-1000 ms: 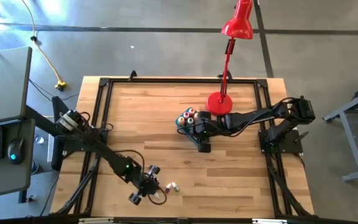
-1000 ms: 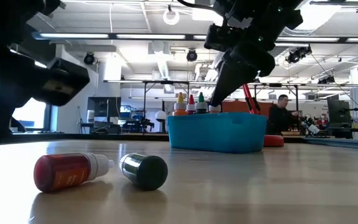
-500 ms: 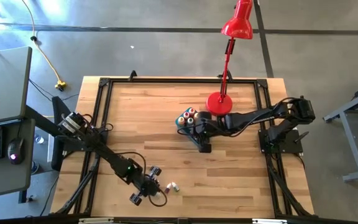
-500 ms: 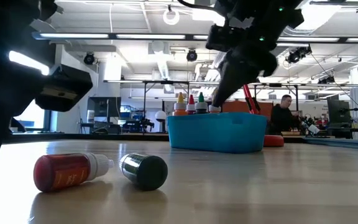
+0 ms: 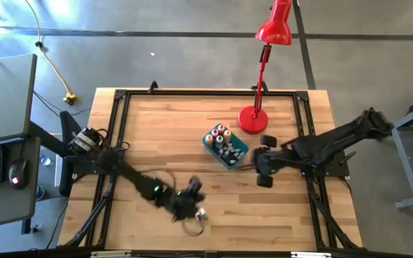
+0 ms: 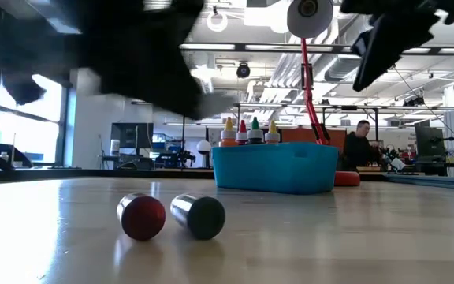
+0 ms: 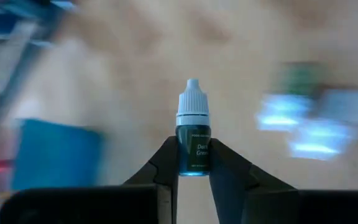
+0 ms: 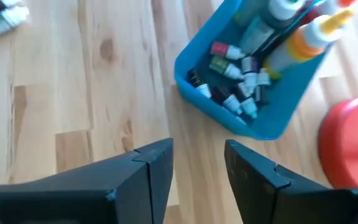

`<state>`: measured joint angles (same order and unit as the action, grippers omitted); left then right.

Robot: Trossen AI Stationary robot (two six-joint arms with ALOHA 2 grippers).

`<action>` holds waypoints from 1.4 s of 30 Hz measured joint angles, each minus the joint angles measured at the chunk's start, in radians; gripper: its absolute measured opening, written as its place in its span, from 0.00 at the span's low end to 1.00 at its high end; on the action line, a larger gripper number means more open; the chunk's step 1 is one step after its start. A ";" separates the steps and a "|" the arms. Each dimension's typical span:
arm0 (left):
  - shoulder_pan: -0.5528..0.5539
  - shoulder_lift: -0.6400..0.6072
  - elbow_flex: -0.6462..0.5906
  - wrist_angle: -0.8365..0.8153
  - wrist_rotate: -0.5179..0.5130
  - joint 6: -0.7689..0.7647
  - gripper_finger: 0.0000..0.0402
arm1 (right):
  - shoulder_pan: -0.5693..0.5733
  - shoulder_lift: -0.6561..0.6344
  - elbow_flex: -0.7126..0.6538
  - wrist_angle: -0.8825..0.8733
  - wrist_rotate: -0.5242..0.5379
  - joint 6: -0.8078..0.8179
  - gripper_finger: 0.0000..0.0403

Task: Pick & Place food coloring
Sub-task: Put the small food coloring bottle into the blue container

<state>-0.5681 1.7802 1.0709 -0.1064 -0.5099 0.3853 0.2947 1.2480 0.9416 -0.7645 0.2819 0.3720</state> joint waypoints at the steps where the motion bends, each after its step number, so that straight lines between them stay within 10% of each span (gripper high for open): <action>1: 0.032 0.000 0.020 0.006 -0.020 0.052 0.14 | 0.024 -0.024 -0.018 0.008 0.033 0.018 0.34; 16: 0.558 -0.001 0.143 0.107 0.407 -0.202 0.14 | 0.179 -0.139 -0.416 0.477 0.170 0.082 0.34; 32: 0.594 0.118 0.145 0.177 0.421 -0.210 0.38 | 0.139 -0.139 -0.426 0.584 0.137 -0.015 0.34; 42: 0.574 0.001 0.360 -0.242 0.415 -0.211 0.40 | 0.105 -0.091 -0.426 0.972 0.123 -0.272 0.34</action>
<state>0.0060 1.7808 1.4312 -0.3479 -0.0947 0.1745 0.3994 1.1574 0.5157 0.2073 0.4044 0.1004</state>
